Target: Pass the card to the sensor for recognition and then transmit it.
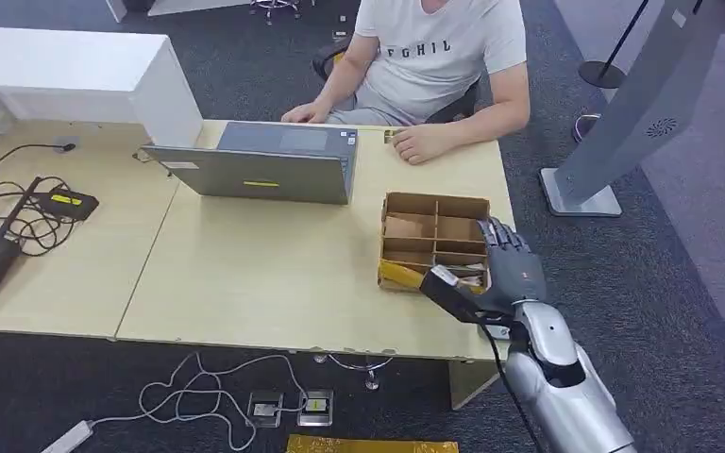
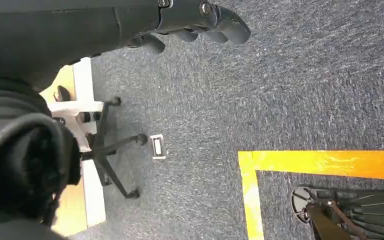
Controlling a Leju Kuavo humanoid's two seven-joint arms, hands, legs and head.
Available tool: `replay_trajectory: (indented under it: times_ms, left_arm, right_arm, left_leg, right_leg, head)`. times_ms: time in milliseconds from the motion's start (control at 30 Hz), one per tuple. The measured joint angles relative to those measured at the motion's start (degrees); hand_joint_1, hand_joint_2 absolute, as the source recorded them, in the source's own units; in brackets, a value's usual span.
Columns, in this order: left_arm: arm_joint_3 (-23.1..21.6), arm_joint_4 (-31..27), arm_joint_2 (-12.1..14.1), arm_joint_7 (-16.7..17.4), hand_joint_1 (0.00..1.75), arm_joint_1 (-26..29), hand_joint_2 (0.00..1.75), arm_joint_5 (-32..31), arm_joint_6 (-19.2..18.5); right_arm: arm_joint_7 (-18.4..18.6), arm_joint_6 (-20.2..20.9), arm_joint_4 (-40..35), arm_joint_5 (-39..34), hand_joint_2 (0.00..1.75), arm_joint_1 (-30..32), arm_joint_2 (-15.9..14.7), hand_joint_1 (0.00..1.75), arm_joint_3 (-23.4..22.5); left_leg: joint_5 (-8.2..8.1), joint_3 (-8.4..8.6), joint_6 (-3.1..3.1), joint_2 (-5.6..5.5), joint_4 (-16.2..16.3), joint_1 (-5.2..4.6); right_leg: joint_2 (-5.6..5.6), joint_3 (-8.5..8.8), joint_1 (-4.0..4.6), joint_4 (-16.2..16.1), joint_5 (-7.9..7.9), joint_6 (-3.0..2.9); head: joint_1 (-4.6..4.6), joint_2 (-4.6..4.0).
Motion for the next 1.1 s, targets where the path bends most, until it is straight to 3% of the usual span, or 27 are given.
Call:
replay_trajectory:
  times_ms: [1100]
  left_arm:
    - [-1.0, 0.0, 0.2, 0.0, 0.0, 0.0, 0.0, -0.6, -0.4]
  right_arm:
    - [-1.0, -0.2, 3.6, -1.8, 1.75, -0.2, 1.2, 0.0, 0.7]
  left_leg:
    - [0.0, 0.01, 0.0, 0.0, 0.0, 0.0]
  right_leg:
    - [0.01, 0.0, 0.0, 0.0, 0.0, 0.0]
  head:
    - [0.0, 0.0]
